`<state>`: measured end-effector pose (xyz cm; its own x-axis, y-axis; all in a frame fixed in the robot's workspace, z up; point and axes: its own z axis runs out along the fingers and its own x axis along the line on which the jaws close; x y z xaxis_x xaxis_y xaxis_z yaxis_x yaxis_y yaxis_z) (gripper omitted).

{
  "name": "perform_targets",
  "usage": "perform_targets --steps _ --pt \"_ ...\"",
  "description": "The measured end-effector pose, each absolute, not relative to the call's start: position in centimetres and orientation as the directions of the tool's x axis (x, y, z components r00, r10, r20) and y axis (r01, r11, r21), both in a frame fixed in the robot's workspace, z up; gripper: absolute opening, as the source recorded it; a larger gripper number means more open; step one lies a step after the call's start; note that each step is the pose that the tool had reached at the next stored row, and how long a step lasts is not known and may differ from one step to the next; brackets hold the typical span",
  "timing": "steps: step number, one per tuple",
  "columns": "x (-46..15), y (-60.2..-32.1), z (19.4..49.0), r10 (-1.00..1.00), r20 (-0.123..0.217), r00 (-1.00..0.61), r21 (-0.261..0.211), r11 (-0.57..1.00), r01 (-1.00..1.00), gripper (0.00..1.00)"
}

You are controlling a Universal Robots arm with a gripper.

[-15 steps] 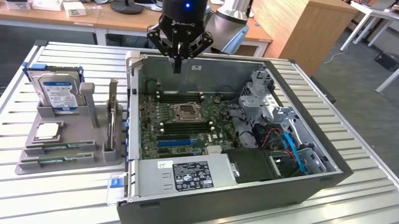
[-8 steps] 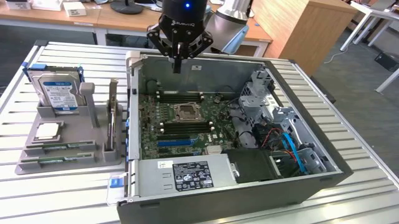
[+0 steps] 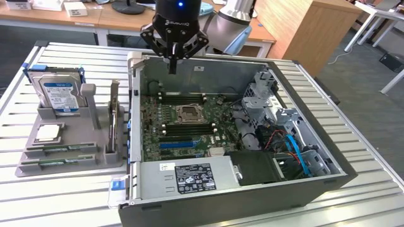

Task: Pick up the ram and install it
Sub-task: 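Reach for the ram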

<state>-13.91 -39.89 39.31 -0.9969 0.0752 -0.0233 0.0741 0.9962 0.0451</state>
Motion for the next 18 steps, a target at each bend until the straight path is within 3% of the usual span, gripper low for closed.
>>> perform_targets --steps 18 --pt "-20.0 -39.9 39.3 0.075 -0.023 -0.997 0.045 0.996 0.074 0.11"
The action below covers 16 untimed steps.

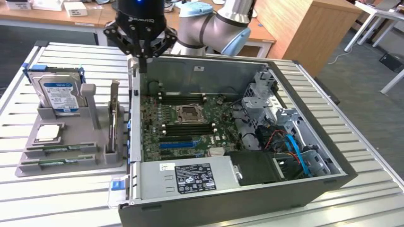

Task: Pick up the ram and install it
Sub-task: 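Reach for the ram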

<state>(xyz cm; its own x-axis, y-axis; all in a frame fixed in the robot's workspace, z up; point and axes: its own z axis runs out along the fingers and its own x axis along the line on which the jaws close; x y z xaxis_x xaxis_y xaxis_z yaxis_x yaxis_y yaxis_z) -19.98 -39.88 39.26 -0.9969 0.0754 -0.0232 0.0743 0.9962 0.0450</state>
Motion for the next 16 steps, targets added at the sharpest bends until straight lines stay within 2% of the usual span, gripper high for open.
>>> perform_targets --steps 16 --pt "-25.5 -39.9 39.2 0.075 -0.023 -0.997 0.045 0.996 0.074 0.11"
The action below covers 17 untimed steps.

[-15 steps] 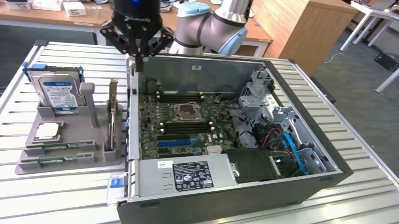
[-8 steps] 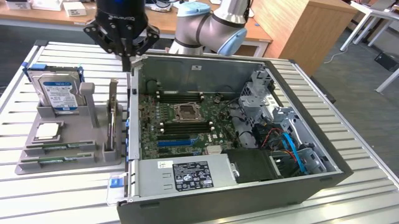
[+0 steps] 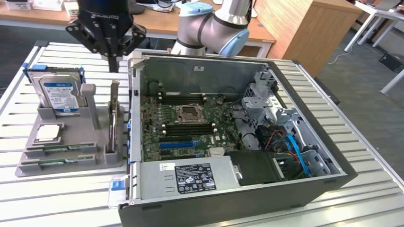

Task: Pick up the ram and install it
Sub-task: 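Reach for the ram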

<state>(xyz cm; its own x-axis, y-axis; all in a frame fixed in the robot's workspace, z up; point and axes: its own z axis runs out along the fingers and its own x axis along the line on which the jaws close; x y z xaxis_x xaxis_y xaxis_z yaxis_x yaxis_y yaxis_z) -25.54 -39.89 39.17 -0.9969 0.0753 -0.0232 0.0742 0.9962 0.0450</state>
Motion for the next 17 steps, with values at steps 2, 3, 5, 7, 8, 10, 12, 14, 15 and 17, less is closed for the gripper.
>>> perform_targets --steps 2,3,5,7,8,10,12,14,15,17 --pt "-26.2 -39.9 39.2 0.075 -0.023 -0.997 0.045 0.996 0.074 0.11" --pt "-26.6 -39.9 39.1 0.075 -0.023 -0.997 0.045 0.996 0.074 0.11" --pt "-27.2 -39.9 39.1 0.075 -0.023 -0.997 0.045 0.996 0.074 0.11" --pt "-27.9 -39.9 39.1 0.075 -0.023 -0.997 0.045 0.996 0.074 0.11" --pt "-28.2 -39.9 39.1 0.075 -0.023 -0.997 0.045 0.996 0.074 0.11" --pt "-28.8 -39.9 39.1 0.075 -0.023 -0.997 0.045 0.996 0.074 0.11" --pt "-29.4 -39.9 39.1 0.075 -0.023 -0.997 0.045 0.996 0.074 0.11" --pt "-30.0 -39.9 39.1 0.075 -0.023 -0.997 0.045 0.996 0.074 0.11" --pt "-30.3 -39.9 39.1 0.075 -0.023 -0.997 0.045 0.996 0.074 0.11" --pt "-30.8 -39.9 39.1 0.075 -0.023 -0.997 0.045 0.996 0.074 0.11"
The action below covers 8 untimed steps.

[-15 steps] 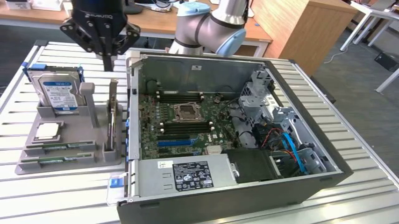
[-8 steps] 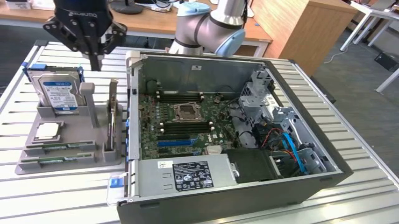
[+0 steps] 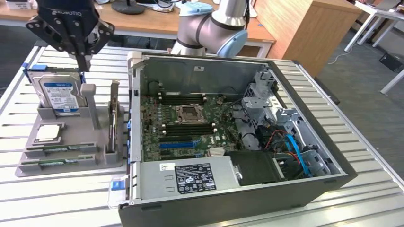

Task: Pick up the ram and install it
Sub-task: 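Reach for the ram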

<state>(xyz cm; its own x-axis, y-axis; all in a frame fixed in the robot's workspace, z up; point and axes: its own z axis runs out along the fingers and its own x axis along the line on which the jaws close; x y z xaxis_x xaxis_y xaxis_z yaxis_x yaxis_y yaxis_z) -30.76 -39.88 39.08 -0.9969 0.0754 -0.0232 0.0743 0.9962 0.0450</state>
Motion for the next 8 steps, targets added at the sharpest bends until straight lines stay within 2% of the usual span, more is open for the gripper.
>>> perform_targets --steps 8 --pt "-32.9 -39.9 39.0 0.075 -0.023 -0.997 0.045 0.996 0.074 0.11"
